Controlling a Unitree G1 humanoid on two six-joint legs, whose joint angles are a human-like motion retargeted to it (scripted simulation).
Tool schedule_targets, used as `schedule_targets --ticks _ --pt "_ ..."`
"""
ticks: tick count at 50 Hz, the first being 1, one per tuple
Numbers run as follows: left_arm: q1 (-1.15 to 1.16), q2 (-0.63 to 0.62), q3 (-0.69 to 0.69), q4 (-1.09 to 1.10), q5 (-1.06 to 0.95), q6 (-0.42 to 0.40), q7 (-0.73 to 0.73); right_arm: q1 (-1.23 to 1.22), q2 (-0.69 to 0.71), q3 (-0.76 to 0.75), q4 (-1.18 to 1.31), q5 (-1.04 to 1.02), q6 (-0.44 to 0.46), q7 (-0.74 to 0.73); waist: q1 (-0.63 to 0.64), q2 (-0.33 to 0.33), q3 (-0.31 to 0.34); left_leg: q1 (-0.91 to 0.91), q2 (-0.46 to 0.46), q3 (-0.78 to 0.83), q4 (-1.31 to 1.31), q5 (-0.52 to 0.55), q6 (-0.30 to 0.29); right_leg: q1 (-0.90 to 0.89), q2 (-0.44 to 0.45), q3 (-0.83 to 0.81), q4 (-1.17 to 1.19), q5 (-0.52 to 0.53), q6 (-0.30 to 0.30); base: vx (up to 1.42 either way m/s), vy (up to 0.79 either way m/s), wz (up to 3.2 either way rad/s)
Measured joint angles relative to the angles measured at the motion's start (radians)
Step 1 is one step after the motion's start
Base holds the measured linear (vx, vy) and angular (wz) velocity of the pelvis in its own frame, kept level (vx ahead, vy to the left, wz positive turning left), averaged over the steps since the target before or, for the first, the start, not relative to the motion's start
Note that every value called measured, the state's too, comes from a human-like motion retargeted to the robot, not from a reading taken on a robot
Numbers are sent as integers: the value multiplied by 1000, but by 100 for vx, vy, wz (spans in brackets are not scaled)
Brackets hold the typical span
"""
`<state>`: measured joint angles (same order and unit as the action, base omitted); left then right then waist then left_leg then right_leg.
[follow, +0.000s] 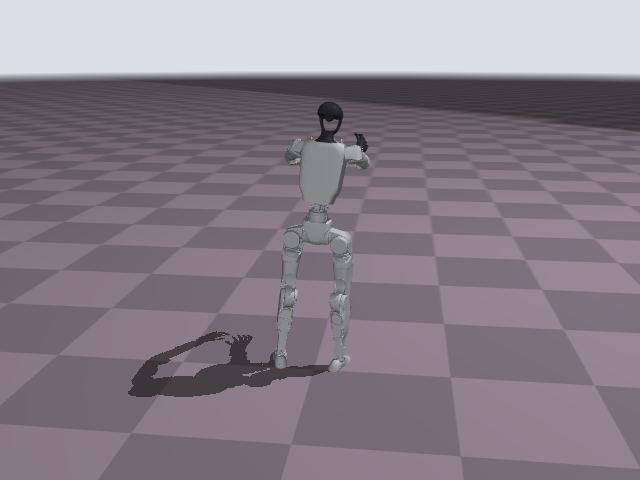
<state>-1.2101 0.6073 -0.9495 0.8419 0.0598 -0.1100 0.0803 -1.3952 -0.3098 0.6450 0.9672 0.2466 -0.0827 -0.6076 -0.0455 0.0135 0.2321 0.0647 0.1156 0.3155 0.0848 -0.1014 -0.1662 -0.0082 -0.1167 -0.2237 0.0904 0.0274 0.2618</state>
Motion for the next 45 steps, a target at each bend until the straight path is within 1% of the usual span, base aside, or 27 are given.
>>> schedule_targets --ticks 2,4,7,9,12,15,18,20,22,25,28,30,32,33,35,37,39,43,44,45 --pt "3 -13 25 -2 -30 8 -8 52 -31 -33 -67 -10 -26 1 -15 -2 5 1 -12 -25 -7 4 1 13 -13 -23 1 -7 0 2 6 67" --pt "6 -20 66 -35 -58 26 -16 188 -107 -74 -285 -46 -49 -14 -28 -2 15 3 -22 -56 -16 10 3 28 -26 -51 4 -17 -3 2 5 75" --pt "6 -24 127 -116 -89 52 -11 493 -230 -150 -691 -84 -76 -53 -34 0 29 1 -30 -96 -33 23 3 42 -34 -91 4 -28 -13 2 1 67" --pt "1 -9 152 -184 -92 56 -5 735 -273 -226 -905 -109 -89 -78 -37 -2 41 0 -35 -119 -46 34 2 46 -38 -114 7 -35 -20 1 0 58" --pt "-8 32 169 -279 -78 44 -1 1068 -260 -352 -1094 -114 -117 -77 -42 -8 56 0 -40 -142 -68 49 -5 46 -44 -138 14 -44 -27 0 0 39" --pt "-15 67 166 -331 -65 29 3 1221 -218 -404 -1138 -106 -136 -53 -43 -12 59 1 -41 -144 -85 59 -11 37 -45 -141 22 -47 -27 0 0 0" --pt "-22 70 155 -332 -54 31 7 1144 -225 -370 -1119 -151 -101 -82 -27 -8 50 3 -40 -124 -92 60 -8 24 -43 -123 23 -40 -22 -3 1 -31" --pt "-27 60 145 -311 -49 40 4 1007 -239 -326 -1082 -170 -68 -94 -11 -3 41 4 -39 -104 -89 57 -4 17 -39 -103 17 -31 -14 -4 1 -52" --pt "-39 48 133 -273 -46 48 -5 805 -239 -273 -992 -127 -56 -71 5 7 37 4 -34 -78 -81 51 -1 11 -32 -78 6 -18 -3 -5 -1 -66" --pt "-57 32 100 -206 -38 55 -19 507 -194 -212 -791 26 -62 -15 41 23 21 -6 -7 -31 -67 45 -12 -6 5 -38 -25 10 0 -7 -9 -80" --pt "-78 17 65 -121 -44 56 -23 249 -121 -174 -501 211 -61 17 62 30 11 -12 21 6 -58 43 -30 -17 40 -10 -52 32 0 -6 -12 -65" --pt "-82 10 48 -72 -56 57 -24 135 -82 -158 -333 295 -47 20 67 28 4 -13 33 23 -57 45 -42 -20 57 1 -67 42 0 -4 -10 -42" --pt "-80 11 41 -39 -72 58 -26 80 -62 -133 -239 334 -36 14 62 21 2 -12 40 33 -58 46 -51 -19 67 7 -79 49 0 -1 -6 -27" --pt "-77 15 40 -31 -77 60 -27 78 -61 -119 -230 336 -34 7 59 16 0 -12 42 37 -57 46 -53 -18 70 10 -84 51 0 0 0 0" --pt "-68 30 51 -28 -83 63 -28 120 -82 -81 -298 302 -43 -14 43 8 6 -7 40 37 -59 46 -54 -10 68 8 -90 51 0 0 0 0" --pt "-52 46 73 -49 -79 66 -22 237 -141 -56 -476 217 -61 -45 28 2 14 -2 33 31 -60 44 -48 -2 61 5 -90 47 0 2 3 8" --pt "-33 62 100 -87 -73 68 -14 405 -226 -59 -703 105 -73 -82 14 -2 24 2 25 21 -61 42 -40 4 50 -3 -83 39 0 5 6 25" --pt "-4 107 141 -194 -63 58 7 787 -385 -141 -1070 -85 -109 -163 -10 -4 50 5 15 -4 -66 41 -28 3 34 -23 -52 17 0 4 4 30" --pt "3 120 146 -221 -61 58 -15 875 -412 -161 -1132 -43 -116 -44 -15 -3 53 3 14 -10 -66 41 -25 -1 30 -27 -41 12 0 3 2 27" --pt "10 133 149 -247 -58 60 -50 959 -436 -179 -1190 37 -122 145 -20 -2 56 0 12 -16 -65 41 -21 -7 27 -31 -29 6 0 0 0 0"
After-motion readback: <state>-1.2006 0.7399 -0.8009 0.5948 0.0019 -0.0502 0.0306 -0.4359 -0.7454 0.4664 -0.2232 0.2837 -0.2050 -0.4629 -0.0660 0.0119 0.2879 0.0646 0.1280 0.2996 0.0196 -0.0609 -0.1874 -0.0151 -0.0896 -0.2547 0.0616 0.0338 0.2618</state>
